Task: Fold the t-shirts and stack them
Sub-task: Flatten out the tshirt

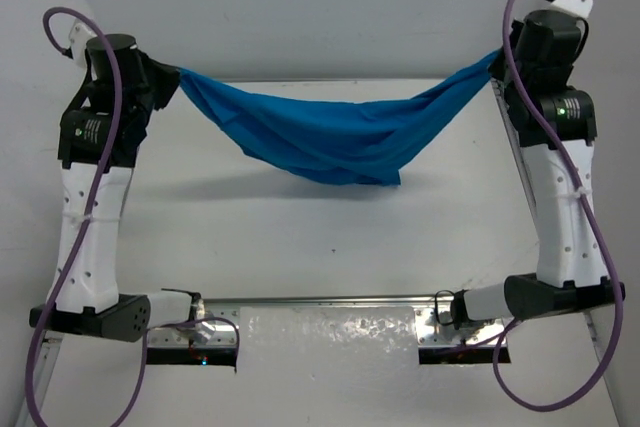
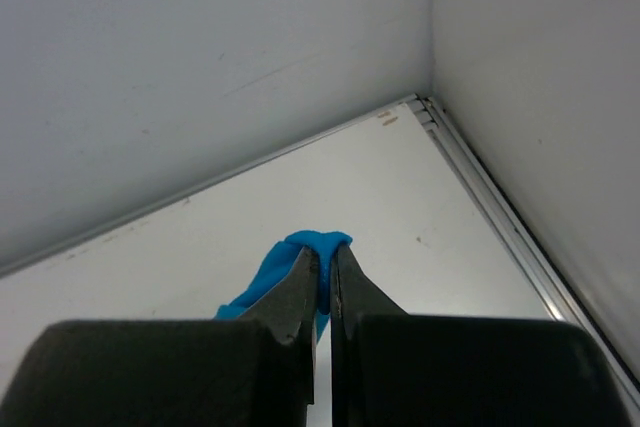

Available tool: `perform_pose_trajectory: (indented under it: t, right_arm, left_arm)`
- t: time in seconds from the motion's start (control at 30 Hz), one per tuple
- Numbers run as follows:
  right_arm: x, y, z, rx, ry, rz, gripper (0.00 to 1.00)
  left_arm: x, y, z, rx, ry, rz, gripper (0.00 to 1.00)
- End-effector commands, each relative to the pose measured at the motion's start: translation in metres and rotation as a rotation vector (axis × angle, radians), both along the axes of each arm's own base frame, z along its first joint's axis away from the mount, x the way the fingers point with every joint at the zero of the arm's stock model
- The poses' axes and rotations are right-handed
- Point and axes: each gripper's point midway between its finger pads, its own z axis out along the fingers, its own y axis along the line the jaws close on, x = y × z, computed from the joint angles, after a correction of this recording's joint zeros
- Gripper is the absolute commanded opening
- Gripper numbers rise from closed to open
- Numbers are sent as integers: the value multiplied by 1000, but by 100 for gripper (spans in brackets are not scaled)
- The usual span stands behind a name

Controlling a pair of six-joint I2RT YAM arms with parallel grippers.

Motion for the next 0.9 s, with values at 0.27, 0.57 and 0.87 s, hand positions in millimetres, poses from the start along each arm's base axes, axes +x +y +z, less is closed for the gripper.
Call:
perform_pose_trajectory:
  t: [0.27, 0.57, 0.87]
  right_arm:
    - [-105, -42, 50, 29, -157, -230, 0]
    - [-128, -36, 73, 110, -237, -204, 0]
    - [-52, -19, -37, 54, 175, -148, 0]
  left_arm:
    - [-98, 19, 56, -23, -154, 56, 0]
    - [-143, 38, 79, 15, -195, 130, 0]
    - [-51, 18, -45, 13, 39, 68, 0]
